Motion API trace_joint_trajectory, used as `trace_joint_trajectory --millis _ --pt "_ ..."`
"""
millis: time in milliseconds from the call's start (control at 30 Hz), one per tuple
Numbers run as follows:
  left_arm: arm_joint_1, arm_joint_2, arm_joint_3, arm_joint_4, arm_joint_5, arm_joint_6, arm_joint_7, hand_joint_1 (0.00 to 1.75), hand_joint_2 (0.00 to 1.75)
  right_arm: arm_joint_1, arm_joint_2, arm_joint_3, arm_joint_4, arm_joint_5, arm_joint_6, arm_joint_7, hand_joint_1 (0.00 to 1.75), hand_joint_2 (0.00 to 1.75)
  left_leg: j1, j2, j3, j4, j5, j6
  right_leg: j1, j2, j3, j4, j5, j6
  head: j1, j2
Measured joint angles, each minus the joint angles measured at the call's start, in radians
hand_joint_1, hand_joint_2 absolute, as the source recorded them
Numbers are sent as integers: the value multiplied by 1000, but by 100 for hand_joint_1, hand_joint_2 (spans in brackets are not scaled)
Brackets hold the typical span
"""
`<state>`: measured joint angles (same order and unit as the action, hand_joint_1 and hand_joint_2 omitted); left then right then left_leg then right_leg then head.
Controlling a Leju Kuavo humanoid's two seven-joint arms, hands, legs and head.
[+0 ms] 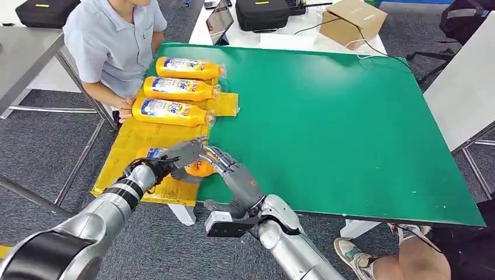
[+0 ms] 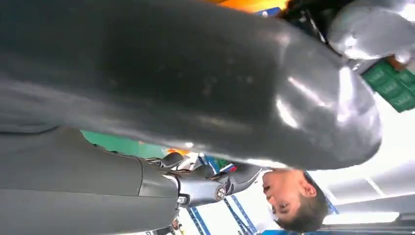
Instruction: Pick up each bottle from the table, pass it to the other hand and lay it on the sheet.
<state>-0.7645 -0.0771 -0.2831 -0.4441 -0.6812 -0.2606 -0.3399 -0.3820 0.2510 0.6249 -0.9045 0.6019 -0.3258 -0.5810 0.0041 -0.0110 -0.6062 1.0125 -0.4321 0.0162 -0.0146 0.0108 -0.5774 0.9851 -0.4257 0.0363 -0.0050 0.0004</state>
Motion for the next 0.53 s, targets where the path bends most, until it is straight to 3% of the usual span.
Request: trace_joint_trajectory --millis 367,400,533 --pt "181 -6 37 -343 352 55 66 0 175 62 6 -87 -63 -175 -54 -37 0 0 0 1 -3 0 0 0 1 0 -3 0 0 0 0 0" --pt "194 -6 38 -369 357 59 69 0 175 68 6 -93 -70 -177 -57 -37 0 175 0 1 -3 0 0 0 1 0 -4 0 0 0 0 0" --pt "263 -7 48 -509 475 118 69 0 175 102 7 -121 -122 -211 -104 -85 0 175 0 0 -3 0 0 0 1 0 -4 0 0 0 0 0"
